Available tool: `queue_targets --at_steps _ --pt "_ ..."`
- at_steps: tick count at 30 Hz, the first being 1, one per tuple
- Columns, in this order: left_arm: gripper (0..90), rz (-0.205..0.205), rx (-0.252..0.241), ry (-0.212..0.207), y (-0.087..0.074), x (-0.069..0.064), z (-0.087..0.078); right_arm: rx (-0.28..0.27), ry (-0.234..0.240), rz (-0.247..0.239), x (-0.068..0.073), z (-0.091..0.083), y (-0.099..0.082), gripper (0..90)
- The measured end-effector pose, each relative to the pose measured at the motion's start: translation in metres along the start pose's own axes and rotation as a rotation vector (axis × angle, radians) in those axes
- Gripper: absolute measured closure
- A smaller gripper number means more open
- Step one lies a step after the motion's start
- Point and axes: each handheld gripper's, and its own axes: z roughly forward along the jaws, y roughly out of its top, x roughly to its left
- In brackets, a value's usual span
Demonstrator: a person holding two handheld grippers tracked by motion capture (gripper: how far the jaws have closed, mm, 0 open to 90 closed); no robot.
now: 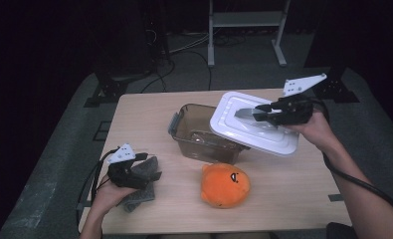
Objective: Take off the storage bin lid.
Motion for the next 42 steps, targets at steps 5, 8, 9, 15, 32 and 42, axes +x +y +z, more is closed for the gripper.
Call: queue_targets --at_steps 5,8,9,15,32,42 --pt "9.9 0.002 0.003 -0.001 0.000 -0.001 0.000 -0.007 -0.021 0.032 0.003 -0.018 -0.025 65.7" --pt "9.9 0.001 0.001 0.000 0.000 -0.002 0.000 -0.009 -0.036 0.043 0.006 -0.029 -0.036 65.7" --pt "9.8 0.003 0.003 0.000 0.000 -0.002 0.000 -0.010 -0.041 0.046 0.007 -0.034 -0.040 65.7" --pt "9.8 0.005 0.003 0.000 0.002 -0.003 0.001 -0.017 -0.094 0.083 0.010 -0.064 -0.068 65.7" --pt "9.8 0.008 -0.001 0.000 0.005 -0.003 0.002 0.016 -0.129 0.180 0.007 -0.078 -0.132 65.7" --pt "9.7 0.011 0.004 -0.004 0.004 -0.004 0.005 0.035 -0.121 0.220 0.007 -0.065 -0.162 65.6"
